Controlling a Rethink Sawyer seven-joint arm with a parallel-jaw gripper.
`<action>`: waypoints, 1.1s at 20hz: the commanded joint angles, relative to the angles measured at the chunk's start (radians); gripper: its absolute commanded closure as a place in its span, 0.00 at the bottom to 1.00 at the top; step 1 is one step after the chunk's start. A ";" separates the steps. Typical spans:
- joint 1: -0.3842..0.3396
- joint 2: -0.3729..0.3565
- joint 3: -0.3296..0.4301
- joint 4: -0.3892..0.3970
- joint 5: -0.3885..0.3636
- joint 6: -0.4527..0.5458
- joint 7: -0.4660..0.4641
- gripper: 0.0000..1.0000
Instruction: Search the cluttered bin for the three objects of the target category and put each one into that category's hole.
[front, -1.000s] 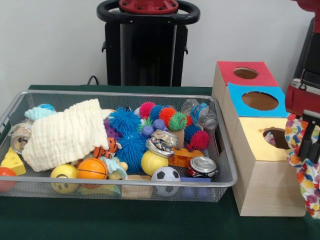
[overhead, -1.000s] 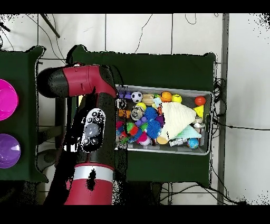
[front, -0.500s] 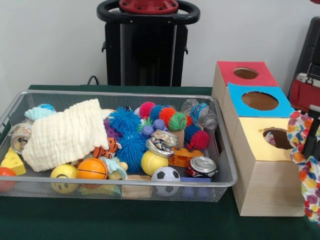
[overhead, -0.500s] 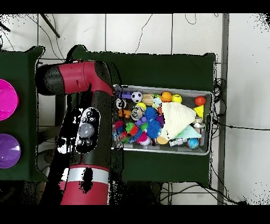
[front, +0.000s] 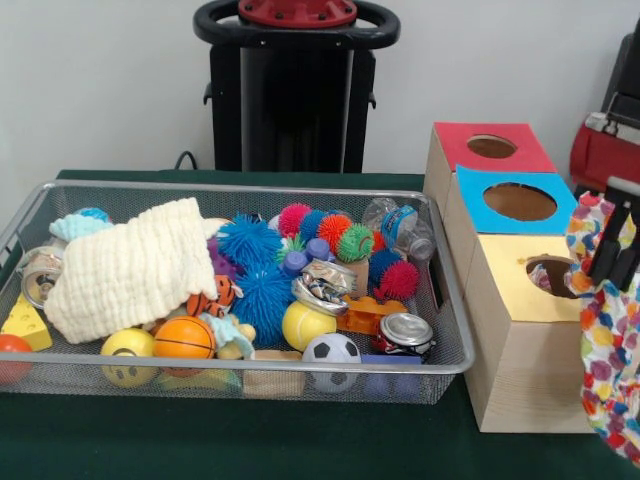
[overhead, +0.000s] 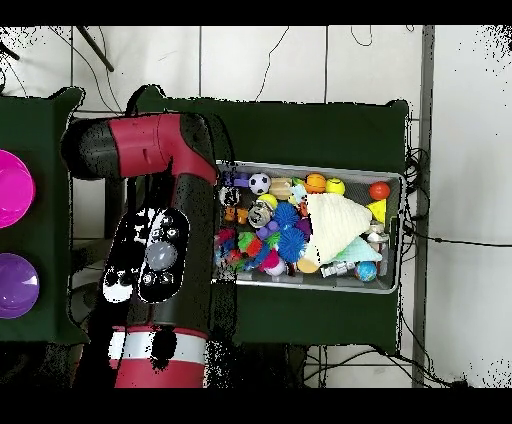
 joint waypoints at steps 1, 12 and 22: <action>-0.046 -0.137 0.034 0.198 0.012 0.104 0.028 1.00; -0.079 -0.223 0.054 0.335 -0.009 0.050 -0.010 1.00; -0.096 -0.263 0.065 0.373 -0.030 0.063 -0.038 1.00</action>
